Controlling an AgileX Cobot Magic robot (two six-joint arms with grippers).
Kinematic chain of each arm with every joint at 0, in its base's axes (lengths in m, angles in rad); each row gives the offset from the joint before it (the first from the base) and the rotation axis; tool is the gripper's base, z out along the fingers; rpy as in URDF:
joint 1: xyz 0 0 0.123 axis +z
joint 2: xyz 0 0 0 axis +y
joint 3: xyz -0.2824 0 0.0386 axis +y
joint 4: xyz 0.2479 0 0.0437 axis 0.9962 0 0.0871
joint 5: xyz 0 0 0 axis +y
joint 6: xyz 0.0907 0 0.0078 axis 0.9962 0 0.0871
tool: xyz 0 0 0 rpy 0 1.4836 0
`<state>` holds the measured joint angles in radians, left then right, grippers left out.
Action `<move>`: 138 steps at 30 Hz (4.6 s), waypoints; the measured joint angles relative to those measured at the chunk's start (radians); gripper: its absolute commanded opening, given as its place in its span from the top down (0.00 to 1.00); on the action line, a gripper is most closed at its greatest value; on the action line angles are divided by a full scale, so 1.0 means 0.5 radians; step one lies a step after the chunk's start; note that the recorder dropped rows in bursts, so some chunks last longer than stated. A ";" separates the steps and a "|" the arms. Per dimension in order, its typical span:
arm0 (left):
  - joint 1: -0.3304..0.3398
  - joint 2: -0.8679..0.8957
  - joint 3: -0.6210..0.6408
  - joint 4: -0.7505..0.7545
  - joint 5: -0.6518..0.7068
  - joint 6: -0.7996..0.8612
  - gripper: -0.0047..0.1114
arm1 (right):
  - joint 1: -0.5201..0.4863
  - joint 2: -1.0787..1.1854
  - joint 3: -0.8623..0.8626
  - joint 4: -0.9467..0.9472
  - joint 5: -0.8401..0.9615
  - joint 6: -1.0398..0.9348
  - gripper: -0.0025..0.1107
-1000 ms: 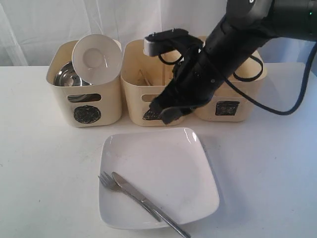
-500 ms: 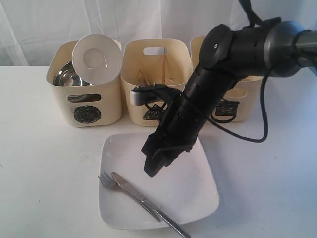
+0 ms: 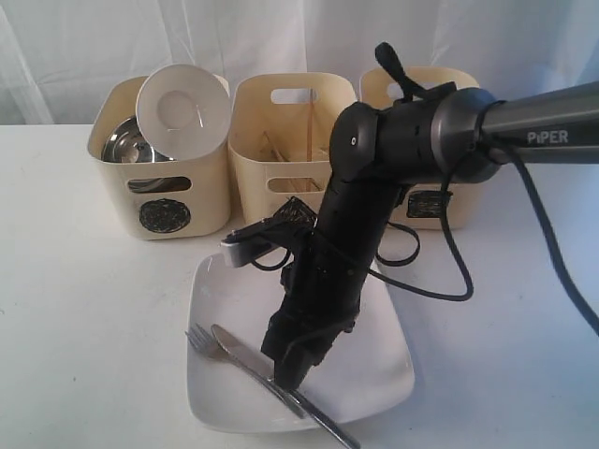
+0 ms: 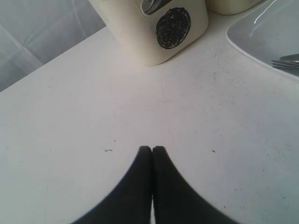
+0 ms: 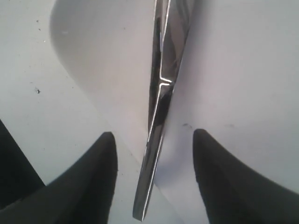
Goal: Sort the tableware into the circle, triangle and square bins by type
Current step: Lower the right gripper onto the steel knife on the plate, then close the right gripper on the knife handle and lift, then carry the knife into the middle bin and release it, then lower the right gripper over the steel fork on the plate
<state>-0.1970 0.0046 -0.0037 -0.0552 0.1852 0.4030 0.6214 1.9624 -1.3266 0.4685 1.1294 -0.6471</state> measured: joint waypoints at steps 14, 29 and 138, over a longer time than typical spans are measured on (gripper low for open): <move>0.000 0.000 0.000 0.000 0.000 0.000 0.96 | 0.017 0.143 0.003 -0.013 0.018 0.019 0.56; 0.000 0.000 0.000 0.000 0.000 0.000 0.96 | 0.153 0.155 0.003 -0.335 -0.042 0.243 0.79; 0.000 0.000 0.000 0.000 0.000 0.000 0.96 | -0.254 -0.435 -0.035 -0.653 -1.391 0.865 0.54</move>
<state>-0.1970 0.0046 -0.0037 -0.0552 0.1852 0.4030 0.4942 1.7451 -1.3439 0.1419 0.4337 -0.2148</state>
